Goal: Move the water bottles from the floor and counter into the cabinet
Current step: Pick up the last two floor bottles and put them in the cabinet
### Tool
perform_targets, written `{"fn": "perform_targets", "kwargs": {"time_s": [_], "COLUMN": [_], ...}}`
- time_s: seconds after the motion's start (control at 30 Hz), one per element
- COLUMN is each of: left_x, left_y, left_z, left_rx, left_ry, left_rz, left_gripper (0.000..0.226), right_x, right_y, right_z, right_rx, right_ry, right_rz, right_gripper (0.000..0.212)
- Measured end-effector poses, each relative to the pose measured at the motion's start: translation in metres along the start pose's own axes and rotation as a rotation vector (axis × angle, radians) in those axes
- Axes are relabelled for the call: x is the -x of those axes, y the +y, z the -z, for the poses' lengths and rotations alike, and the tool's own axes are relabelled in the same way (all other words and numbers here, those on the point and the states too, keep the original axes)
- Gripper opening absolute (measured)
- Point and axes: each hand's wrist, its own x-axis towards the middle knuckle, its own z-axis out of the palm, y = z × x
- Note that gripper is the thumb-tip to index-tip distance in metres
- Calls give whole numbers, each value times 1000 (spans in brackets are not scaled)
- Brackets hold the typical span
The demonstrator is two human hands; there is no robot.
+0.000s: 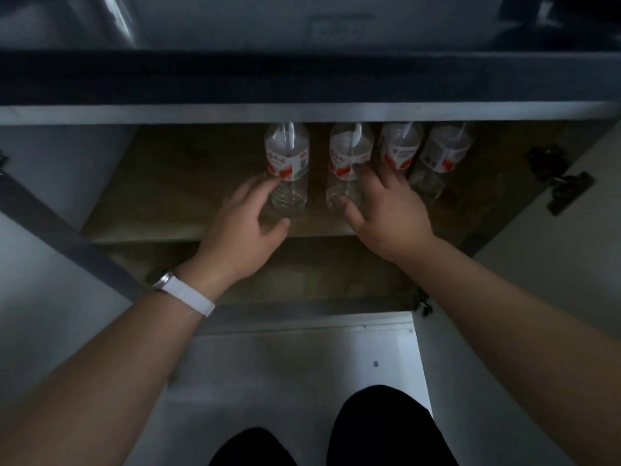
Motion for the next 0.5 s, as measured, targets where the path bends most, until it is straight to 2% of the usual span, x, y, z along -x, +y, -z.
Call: {"fn": "perform_targets", "kwargs": {"time_s": [0.27, 0.4, 0.5], "left_x": [50, 76, 83], "left_y": [50, 94, 126], "left_z": [58, 103, 143], "left_rx": [-335, -358, -390], "left_ry": [-163, -177, -199], "left_rz": [-53, -40, -57], "left_gripper": [57, 56, 56], "right_x": [33, 43, 51], "right_y": [-32, -58, -77], "right_z": [88, 154, 206], "right_rx": [92, 111, 122], "right_ry": [-304, -438, -469], "right_rz": [10, 4, -3], "right_gripper": [56, 58, 59]}}
